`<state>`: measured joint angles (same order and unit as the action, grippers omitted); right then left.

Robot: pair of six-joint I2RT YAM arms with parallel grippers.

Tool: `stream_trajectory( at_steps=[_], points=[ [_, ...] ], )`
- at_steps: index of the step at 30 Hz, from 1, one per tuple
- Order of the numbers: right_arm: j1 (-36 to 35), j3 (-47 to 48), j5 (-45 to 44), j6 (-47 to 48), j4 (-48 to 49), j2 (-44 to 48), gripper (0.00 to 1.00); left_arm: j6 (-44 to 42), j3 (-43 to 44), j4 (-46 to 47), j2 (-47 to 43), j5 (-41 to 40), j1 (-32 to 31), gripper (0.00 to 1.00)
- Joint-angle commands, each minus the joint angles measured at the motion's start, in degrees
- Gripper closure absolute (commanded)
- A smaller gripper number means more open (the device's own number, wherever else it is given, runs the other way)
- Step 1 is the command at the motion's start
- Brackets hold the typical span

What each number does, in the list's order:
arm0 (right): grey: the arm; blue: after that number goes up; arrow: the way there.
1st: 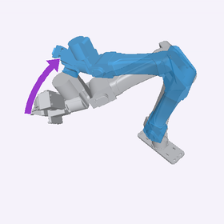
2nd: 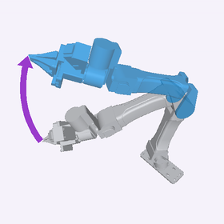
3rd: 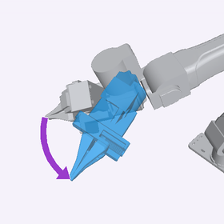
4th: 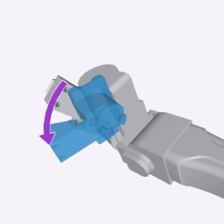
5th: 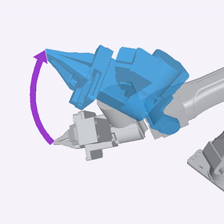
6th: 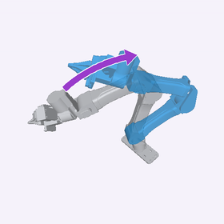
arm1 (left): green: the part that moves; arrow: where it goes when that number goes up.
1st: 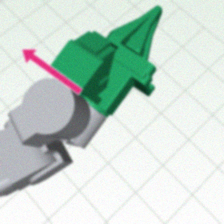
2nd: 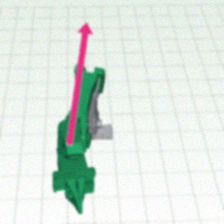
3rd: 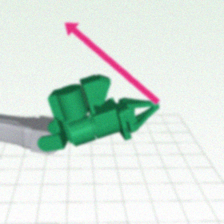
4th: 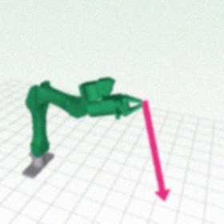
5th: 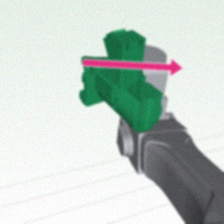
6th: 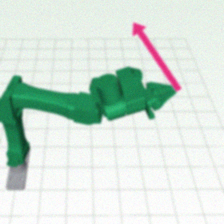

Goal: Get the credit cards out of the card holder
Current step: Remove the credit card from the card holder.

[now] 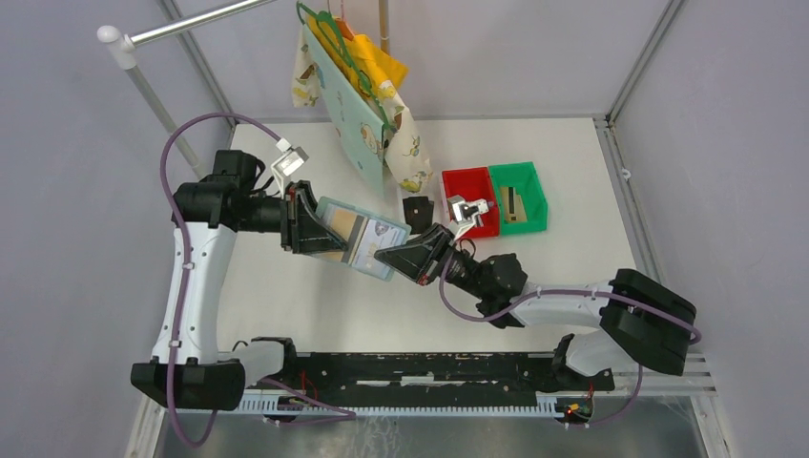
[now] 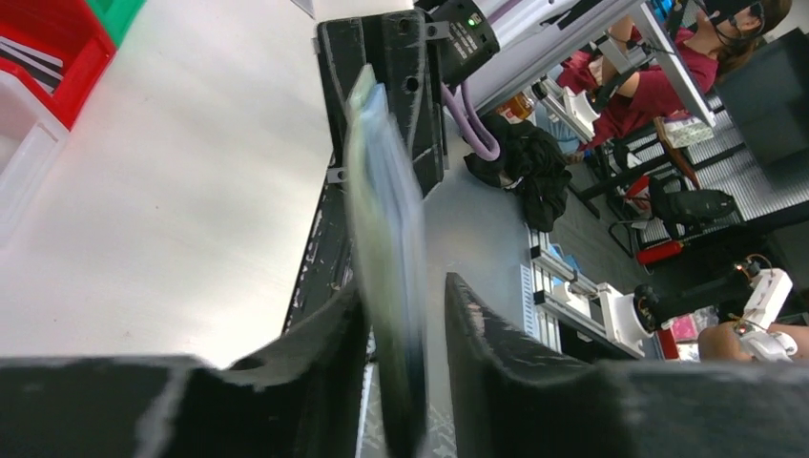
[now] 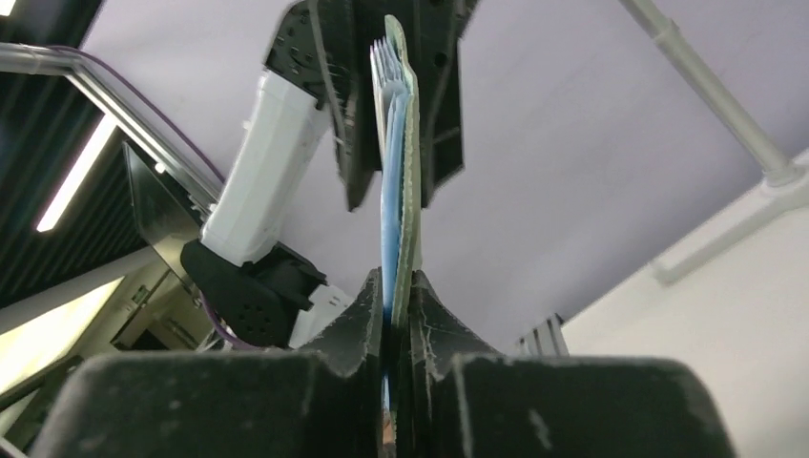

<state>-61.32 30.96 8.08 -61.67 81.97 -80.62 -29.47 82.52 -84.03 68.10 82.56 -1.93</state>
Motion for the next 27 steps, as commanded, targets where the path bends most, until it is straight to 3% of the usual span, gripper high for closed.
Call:
stream_trajectory(
  at_steps=[1,3,5,9,12,16,19,20,23,27],
  points=[
    [1.35,3.47,5.09,4.48,-11.45,4.39,1.0,-2.28,-0.09,1.6,-3.24,-2.52,0.52,0.5],
    [2.31,7.33,8.53,10.93,-26.95,7.24,1.0,-3.87,-0.53,1.84,-4.01,-6.08,0.66,0.3],
    [2.98,14.19,14.53,19.83,-45.2,7.46,1.0,-6.19,-0.37,1.67,-4.76,-9.3,0.62,0.2],
    [2.96,30.65,26.27,37.55,-77.26,1.38,1.0,-11.49,0.18,1.73,-6.37,-13.91,0.63,0.15],
    [2.75,38.81,31.84,45.4,-93.69,-3.76,1.0,-15.38,-0.02,0.5,-6.73,-14.48,0.54,0.19],
    [2.01,42.31,32.19,50.98,-98.97,-4.73,1.0,-15.7,-2.54,0.0,-7.59,-14.51,-0.37,0.37],
    [2.04,44.98,32.22,53.54,-101.82,-4.81,1.0,-15.98,-4.27,0.01,-8.57,-14.54,-1.11,0.42],
    [2.02,46.54,31.91,54.74,-103.31,-5.02,1.0,-16.34,-4.53,0.01,-8.87,-14.6,-1.22,0.4],
    [2.0,51.55,29.47,59.15,-110.17,-6.22,1.0,-18.11,-3.34,0.09,-9.34,-15.48,-1.23,0.19],
    [1.99,56.7,29.27,61.22,-114.37,-7.7,1.0,-17.25,-2.32,1.4,-9.56,-14.79,-1.23,0.15]
  ],
)
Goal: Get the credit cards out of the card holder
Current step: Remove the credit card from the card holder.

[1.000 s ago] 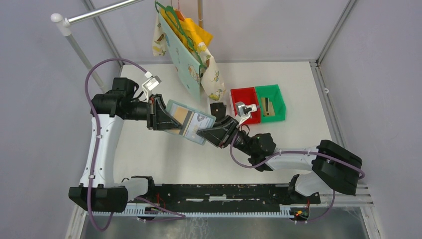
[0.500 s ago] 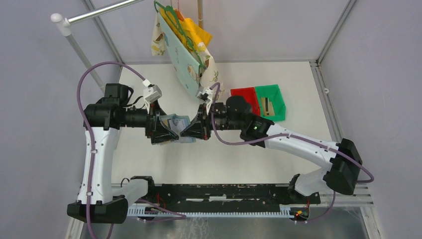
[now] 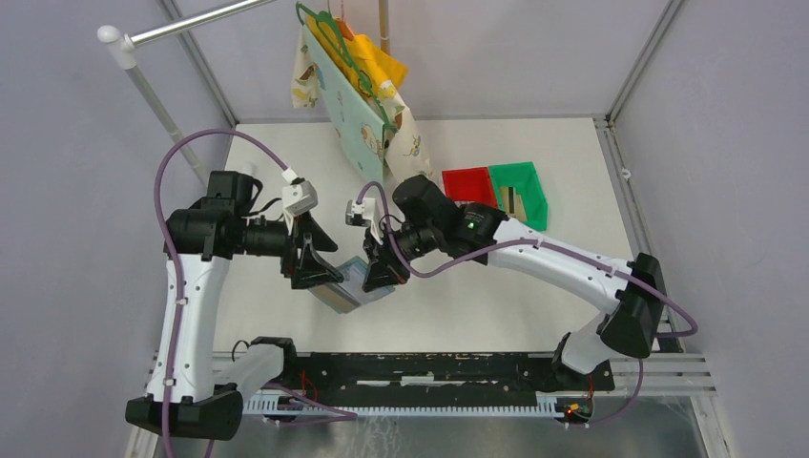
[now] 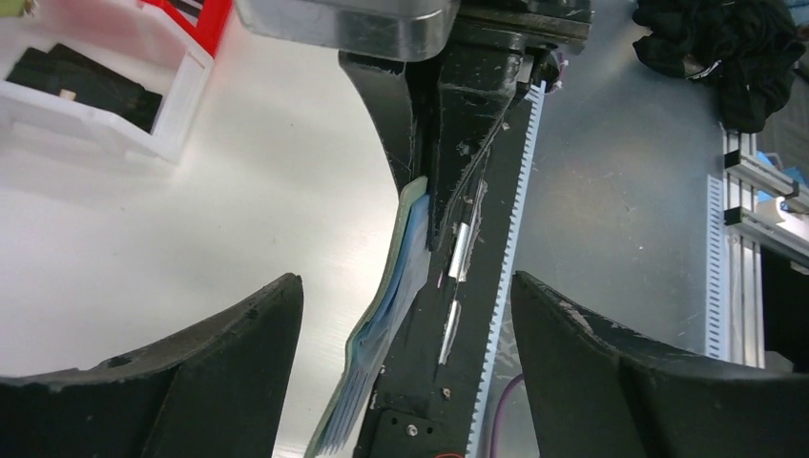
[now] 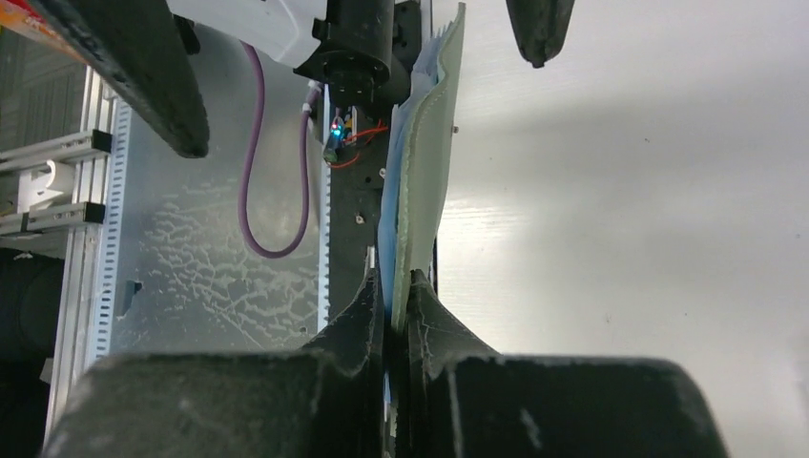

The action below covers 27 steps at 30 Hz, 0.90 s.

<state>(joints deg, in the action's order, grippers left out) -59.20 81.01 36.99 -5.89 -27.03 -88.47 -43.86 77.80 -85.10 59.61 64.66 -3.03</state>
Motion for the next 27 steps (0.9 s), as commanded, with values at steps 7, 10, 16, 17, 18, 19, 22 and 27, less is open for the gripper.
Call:
stream_trajectory(
  at_steps=[7,10,16,17,18,19,22,27],
  points=[
    [-0.3,12.56,2.91,7.51,-8.01,-2.21,0.98,-3.64,-2.02,1.07,-1.25,4.81,-0.24,0.29],
    [-0.59,14.88,4.16,7.73,-8.33,-3.14,0.97,-2.95,-3.06,1.07,-1.68,6.56,-0.32,0.32],
    [-1.07,20.11,5.55,7.47,-9.06,-6.71,0.94,-0.97,-3.88,1.08,-1.35,8.66,-0.91,0.62],
    [-1.13,20.92,5.56,7.5,-9.24,-7.18,0.93,-0.64,-4.26,1.07,-1.3,8.76,-0.93,0.68],
    [-1.18,21.6,5.55,7.56,-9.22,-7.45,0.93,-0.36,-4.61,1.03,-1.34,8.81,-1.06,0.75],
    [-1.1,22.04,5.45,7.72,-9.24,-7.51,0.92,-0.18,-4.93,1.07,-1.36,8.63,-1.21,0.81],
    [-0.38,22.48,4.7,7.64,-8.54,-6.87,0.88,-0.08,-4.86,1.08,-1.92,8.55,-1.58,0.97],
    [4.44,13.19,8.17,0.23,4.2,0.18,0.66,0.62,-2.16,1.12,-1.29,9.45,-1.64,0.98]
  ],
)
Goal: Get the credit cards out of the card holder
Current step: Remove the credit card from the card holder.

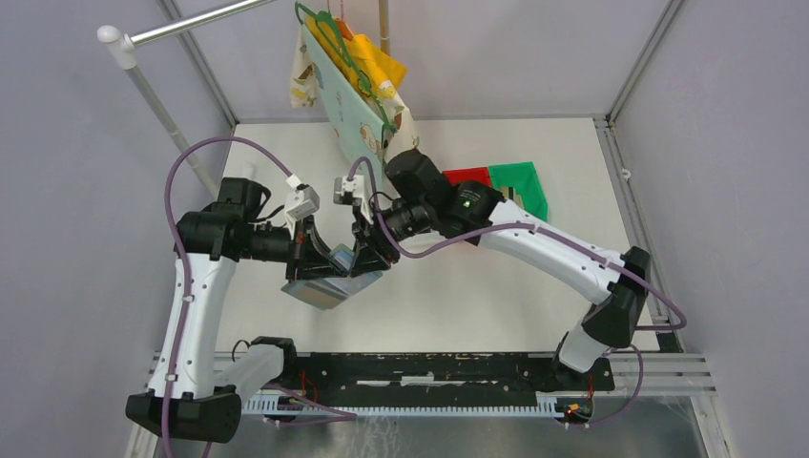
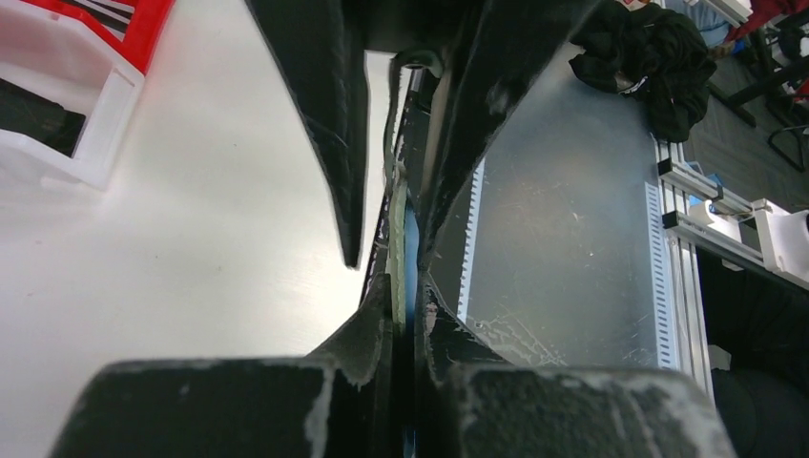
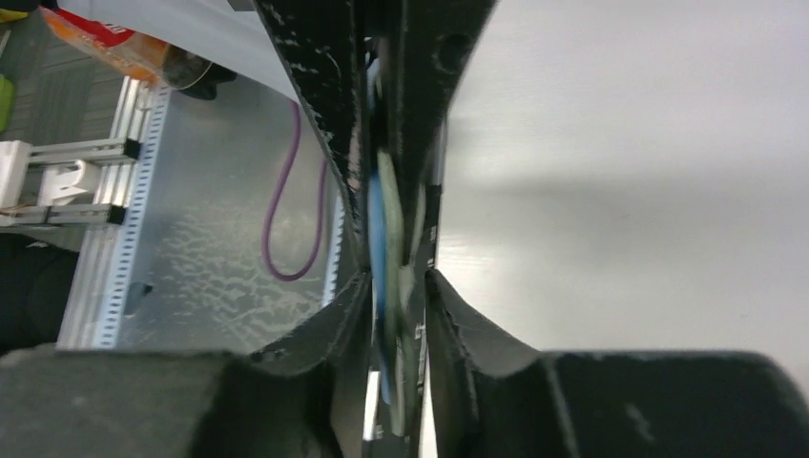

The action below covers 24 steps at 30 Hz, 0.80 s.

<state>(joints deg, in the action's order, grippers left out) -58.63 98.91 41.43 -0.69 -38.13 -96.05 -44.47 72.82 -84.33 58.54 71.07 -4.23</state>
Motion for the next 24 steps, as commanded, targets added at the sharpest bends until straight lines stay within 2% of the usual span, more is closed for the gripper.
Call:
stream_trajectory(
  at_steps=[1,3,7,9,11,13,18,21,24],
  points=[
    [4.94,-8.84,4.9,-7.52,19.57,10.2,0.57,1.53,3.64,0.39,0.18,3.49,-0.43,0.98],
    [6.56,-17.59,5.53,-12.99,31.14,15.14,0.38,2.52,5.99,0.4,1.15,5.67,-0.45,0.98],
    [8.55,-35.32,1.01,-23.43,54.69,24.86,0.14,9.4,10.46,3.48,3.18,9.61,-0.44,0.98],
    [8.8,-43.79,-2.92,-28.42,68.11,28.94,0.04,16.05,11.83,9.49,3.67,11.22,-0.48,0.98],
    [8.78,-51.51,-5.95,-34.37,81.6,31.45,0.02,23.11,12.17,15.68,3.45,12.71,-0.39,0.98],
    [8.71,-55.09,-8.13,-39.05,89.22,31.44,0.02,29.17,12.26,21.34,3.05,12.01,-0.34,0.98],
    [6.93,-55.34,-12.64,-42.25,96.13,27.74,0.02,52.34,7.33,42.56,-0.54,1.73,-0.4,0.98],
    [6.09,-53.58,-15.66,-41.83,96.09,25.37,0.02,61.3,3.95,52.29,-3.23,1.28,-0.34,0.98],
    [6.02,-53.6,-17.9,-43.34,99.68,23.58,0.02,64.2,2.84,54.88,-4.68,1.65,-0.37,0.98]
  ],
)
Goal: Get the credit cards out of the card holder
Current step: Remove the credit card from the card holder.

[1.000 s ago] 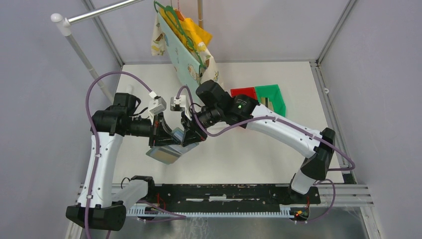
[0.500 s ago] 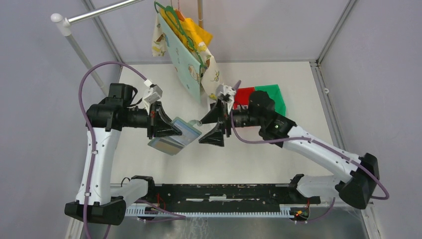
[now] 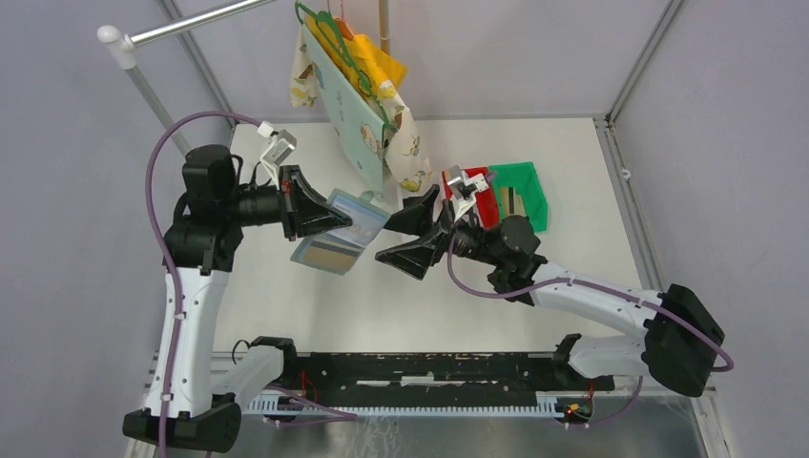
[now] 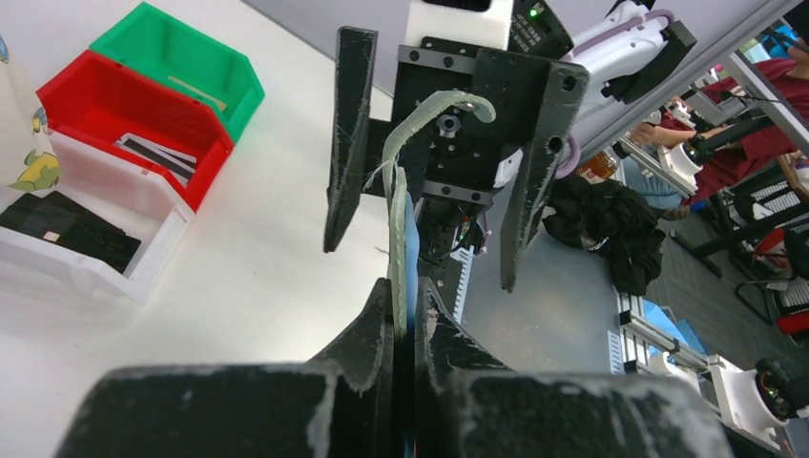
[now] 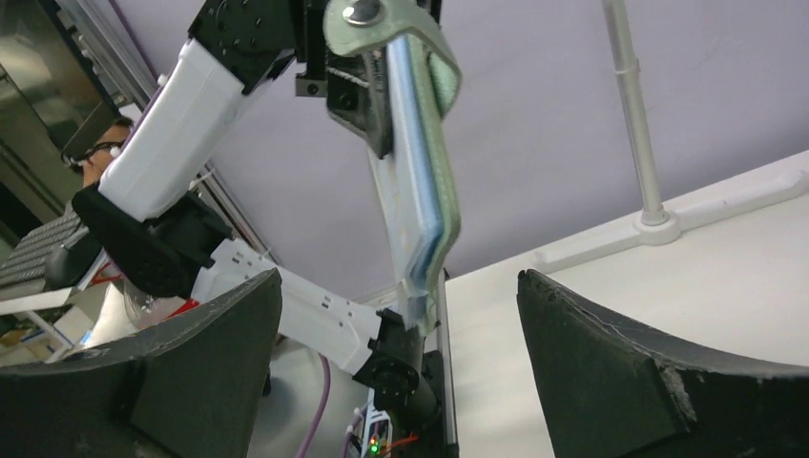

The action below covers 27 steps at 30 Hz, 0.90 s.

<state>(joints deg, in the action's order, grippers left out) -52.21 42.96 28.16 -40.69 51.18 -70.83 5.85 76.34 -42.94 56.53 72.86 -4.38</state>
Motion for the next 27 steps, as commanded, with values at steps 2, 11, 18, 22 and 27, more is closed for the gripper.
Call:
stream_trajectory(
  at_steps=[2,11,18,22,27],
  points=[
    [-0.51,2.76,-4.78,-4.22,12.3,-3.2,0.03,14.62,-0.43,13.5,-2.95,0.44,-0.19,0.98],
    [-1.61,5.97,-2.8,-12.05,24.27,-9.76,0.14,18.18,-2.2,15.52,-4.55,0.14,-0.24,0.98],
    [-1.31,10.04,5.57,-13.72,17.44,-11.02,0.8,17.31,-2.24,13.8,-5.17,-0.63,-0.23,0.98],
    [1.01,9.88,9.72,-9.0,4.32,-6.94,1.0,11.0,-0.53,6.09,-3.89,-1.32,-0.19,0.53],
    [2.39,24.05,15.61,15.45,-38.92,-5.71,1.0,-18.9,5.46,-17.89,1.18,-4.5,-0.21,0.36]
  ],
)
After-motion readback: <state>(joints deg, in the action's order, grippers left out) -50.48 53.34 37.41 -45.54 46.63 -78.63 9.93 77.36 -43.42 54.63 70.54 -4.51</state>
